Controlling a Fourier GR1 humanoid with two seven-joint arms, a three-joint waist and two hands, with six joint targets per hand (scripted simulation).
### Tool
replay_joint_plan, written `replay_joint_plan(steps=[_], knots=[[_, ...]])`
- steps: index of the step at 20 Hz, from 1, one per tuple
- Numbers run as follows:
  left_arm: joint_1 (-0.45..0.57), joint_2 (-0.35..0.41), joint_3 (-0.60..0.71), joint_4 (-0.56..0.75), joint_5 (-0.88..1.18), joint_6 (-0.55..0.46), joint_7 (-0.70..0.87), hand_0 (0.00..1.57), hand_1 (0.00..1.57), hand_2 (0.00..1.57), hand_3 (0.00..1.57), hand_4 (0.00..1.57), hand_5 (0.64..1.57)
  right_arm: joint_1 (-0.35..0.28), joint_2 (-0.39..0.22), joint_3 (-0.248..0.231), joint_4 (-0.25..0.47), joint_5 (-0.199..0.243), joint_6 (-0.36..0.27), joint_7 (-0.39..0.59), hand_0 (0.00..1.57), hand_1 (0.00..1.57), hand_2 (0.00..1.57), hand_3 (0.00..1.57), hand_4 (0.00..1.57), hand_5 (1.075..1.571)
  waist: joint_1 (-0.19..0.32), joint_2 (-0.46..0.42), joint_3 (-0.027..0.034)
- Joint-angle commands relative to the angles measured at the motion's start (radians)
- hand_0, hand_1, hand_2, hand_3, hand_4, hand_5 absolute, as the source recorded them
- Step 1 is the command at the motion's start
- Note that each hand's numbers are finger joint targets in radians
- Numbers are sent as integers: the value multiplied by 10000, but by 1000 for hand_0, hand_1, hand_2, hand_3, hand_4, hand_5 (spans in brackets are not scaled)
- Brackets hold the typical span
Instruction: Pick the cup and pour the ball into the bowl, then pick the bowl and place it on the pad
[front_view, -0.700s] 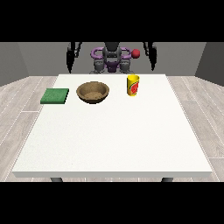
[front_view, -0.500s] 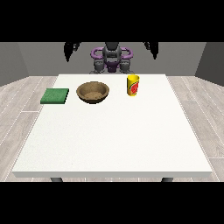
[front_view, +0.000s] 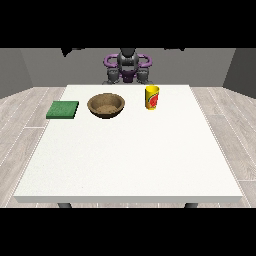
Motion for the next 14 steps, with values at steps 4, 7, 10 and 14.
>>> replay_joint_plan(steps=[4, 7, 10, 14], knots=[[-652, 263, 1096, 934, 467, -429, -1678, 0, 0, 0, 0, 0, 1542, -538, -292, -758, 90, -669, 658, -719, 0, 0, 0, 0, 0, 1570, -209, 1466, -7], [-639, -44, 623, 1266, 75, -624, -2556, 0, 0, 0, 0, 0, 1536, -840, -130, -713, 686, -404, 634, -1321, 0, 0, 0, 0, 0, 1570, 10, 2037, -5], [-876, -192, 559, 2039, -451, -403, -3401, 0, 0, 0, 0, 0, 1529, -836, 131, -512, 951, -110, 598, -1782, 0, 0, 0, 0, 0, 1570, -163, 2368, -5], [-1235, 37, 1288, 3988, -375, -620, -5160, 0, 0, 0, 0, 0, 1526, -507, 354, -79, 430, 52, 841, -2061, 0, 0, 0, 0, 0, 1571, -823, 2751, -11]])
